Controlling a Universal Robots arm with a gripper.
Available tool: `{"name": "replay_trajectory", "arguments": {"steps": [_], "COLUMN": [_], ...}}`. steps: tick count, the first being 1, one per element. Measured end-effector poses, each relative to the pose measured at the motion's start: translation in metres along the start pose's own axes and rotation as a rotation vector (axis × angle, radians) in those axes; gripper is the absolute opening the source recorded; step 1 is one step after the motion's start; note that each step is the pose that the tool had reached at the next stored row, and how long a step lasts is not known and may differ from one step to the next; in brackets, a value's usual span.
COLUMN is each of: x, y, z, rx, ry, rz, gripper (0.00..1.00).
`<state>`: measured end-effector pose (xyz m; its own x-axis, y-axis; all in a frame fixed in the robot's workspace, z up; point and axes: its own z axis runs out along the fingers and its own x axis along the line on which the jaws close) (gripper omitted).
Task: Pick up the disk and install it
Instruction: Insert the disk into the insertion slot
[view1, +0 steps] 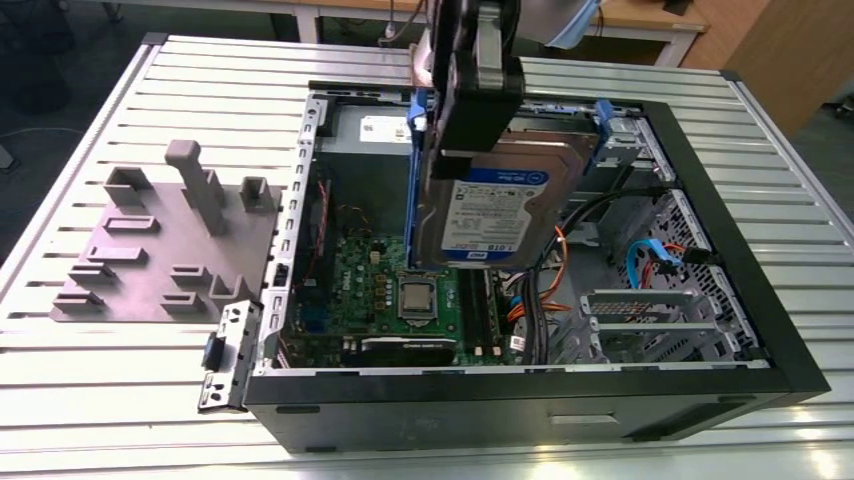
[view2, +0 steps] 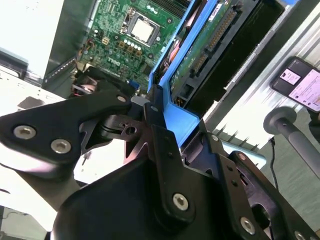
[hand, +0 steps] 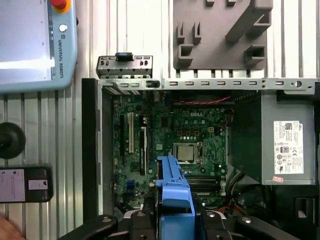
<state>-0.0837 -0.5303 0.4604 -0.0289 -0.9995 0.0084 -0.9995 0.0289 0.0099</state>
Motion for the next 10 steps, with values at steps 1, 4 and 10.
{"name": "replay_trajectory", "arguments": {"steps": [1, 4, 10], "x": [0.0019, 0.0046, 0.0053], "y": [-0.0012, -0.0095, -0.0338], "z": [0.0001, 0.0002, 0.0001], "rx": [0.0, -0.0002, -0.0016], "ry": [0.0, 0.0001, 0.0002], "rz": [0.0, 0.0, 0.0], "gripper": [0.36, 0.36, 0.36]}}
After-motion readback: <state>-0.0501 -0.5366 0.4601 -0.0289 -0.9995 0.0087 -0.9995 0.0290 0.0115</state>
